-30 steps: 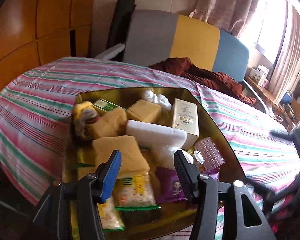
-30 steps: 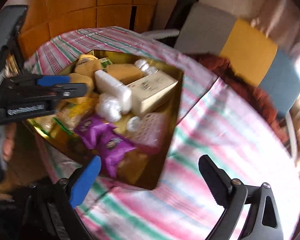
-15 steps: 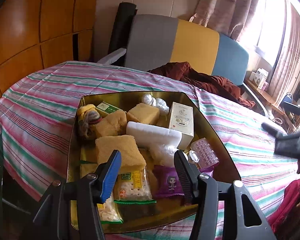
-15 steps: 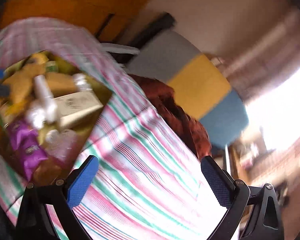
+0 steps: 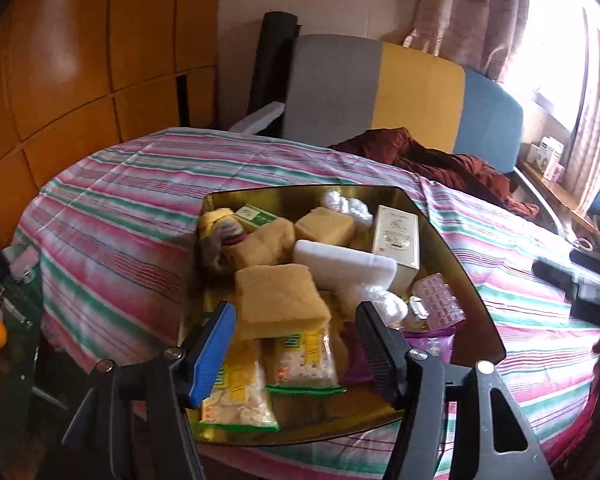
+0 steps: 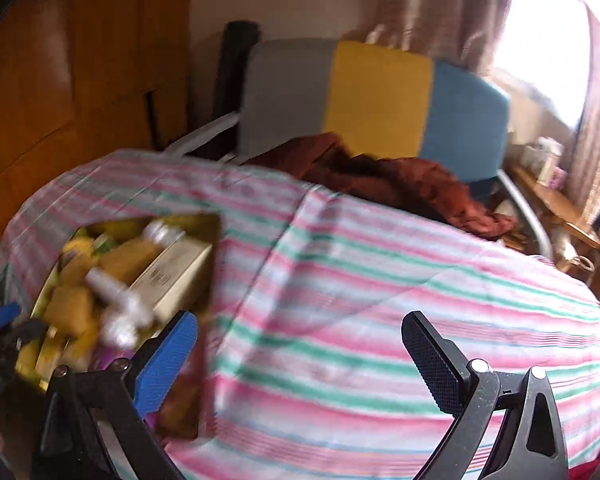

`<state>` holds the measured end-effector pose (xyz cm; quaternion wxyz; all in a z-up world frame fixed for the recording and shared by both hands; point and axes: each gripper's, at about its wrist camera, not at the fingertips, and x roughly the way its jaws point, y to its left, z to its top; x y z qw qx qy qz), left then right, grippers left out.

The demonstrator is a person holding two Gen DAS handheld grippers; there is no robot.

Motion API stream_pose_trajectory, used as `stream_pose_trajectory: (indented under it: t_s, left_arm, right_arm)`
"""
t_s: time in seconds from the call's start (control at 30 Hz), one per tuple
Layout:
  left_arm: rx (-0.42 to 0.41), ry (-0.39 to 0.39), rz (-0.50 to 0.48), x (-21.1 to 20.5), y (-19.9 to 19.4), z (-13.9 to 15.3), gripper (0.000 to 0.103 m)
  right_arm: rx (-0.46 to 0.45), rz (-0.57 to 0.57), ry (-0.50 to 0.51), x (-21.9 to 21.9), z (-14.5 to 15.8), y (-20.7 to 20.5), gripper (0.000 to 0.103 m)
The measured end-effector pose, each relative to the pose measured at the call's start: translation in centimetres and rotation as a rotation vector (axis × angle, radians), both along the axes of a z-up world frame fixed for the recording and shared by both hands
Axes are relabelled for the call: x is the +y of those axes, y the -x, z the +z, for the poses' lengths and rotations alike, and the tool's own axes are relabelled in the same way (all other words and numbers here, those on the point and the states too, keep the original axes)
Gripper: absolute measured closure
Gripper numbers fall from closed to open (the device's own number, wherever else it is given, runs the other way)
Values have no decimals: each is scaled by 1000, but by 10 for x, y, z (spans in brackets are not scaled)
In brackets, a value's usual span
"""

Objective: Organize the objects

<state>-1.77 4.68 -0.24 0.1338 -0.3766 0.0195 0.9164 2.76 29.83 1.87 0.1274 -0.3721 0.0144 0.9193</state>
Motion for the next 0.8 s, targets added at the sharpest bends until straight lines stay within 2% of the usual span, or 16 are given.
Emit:
stream_pose_trajectory:
  t_s: [0.23, 0.43, 0.67, 0.8]
  left_arm:
    - [24, 32, 60, -3, -11, 5, 40]
    - [47, 110, 127, 3, -20, 13, 39]
    - [97, 95, 147, 3, -32, 22, 39]
    - [98, 90, 148, 2, -33, 21, 39]
  right_arm:
    - [3, 91, 61, -47, -30, -11, 0]
    - [-1, 92, 70, -67, -43, -17, 0]
    - [-16, 115, 71, -80, -49, -18, 0]
    - [-12, 122, 73, -81, -48, -17, 0]
